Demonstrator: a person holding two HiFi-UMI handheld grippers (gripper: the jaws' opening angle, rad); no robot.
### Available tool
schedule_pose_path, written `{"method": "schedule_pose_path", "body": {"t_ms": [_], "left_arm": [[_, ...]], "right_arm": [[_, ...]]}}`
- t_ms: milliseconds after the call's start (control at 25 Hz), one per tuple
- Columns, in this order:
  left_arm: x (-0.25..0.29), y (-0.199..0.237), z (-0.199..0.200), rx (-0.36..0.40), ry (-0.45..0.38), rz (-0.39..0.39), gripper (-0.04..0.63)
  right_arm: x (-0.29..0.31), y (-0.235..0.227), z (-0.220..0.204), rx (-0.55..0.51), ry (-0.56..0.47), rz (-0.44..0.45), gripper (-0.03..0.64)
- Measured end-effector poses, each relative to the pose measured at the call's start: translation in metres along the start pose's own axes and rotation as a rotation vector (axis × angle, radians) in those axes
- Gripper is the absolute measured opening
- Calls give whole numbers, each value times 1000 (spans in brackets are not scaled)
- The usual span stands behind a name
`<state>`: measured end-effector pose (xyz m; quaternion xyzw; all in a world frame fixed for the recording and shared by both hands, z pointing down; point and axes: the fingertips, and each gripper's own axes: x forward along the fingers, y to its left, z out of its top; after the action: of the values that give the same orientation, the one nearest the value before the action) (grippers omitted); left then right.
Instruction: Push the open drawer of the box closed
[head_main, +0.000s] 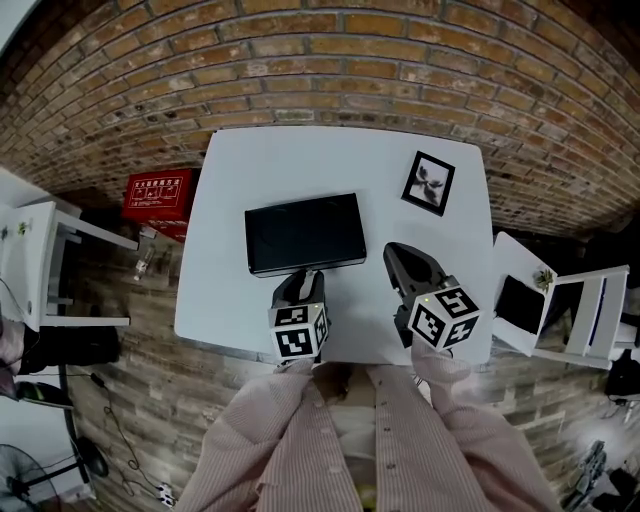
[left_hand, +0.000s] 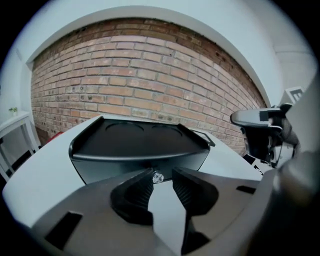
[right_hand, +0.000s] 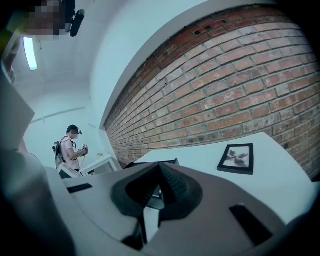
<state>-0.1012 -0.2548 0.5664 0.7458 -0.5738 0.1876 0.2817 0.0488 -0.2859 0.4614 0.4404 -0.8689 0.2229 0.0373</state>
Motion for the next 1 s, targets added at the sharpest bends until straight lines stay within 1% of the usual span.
{"method": "schedule_pose_path", "body": {"t_ms": [120,200,280,520,760,1000], "left_arm": [[-10,-1,8,35,-57,-10,69],[-17,0,11,38,-78,-10,26],[-23,0,14,44,-100,-10,5],[-46,-4,33,121,-167,-44,-5],[-81,-10,54,134,-248,-108,-5],[-112,-6,72,142,-311,-118,-5]], "right_arm": [[-2,3,0,-4,-2,7,3],[-3,6,0,-7,-3,13,3],[-4,10,0,-11,-4,19,3],[-7,18,4,-31,-16,33,3],[-17,32,10,-32,-51,75,3],[-26,48,24,-44,-114,112,3]]}}
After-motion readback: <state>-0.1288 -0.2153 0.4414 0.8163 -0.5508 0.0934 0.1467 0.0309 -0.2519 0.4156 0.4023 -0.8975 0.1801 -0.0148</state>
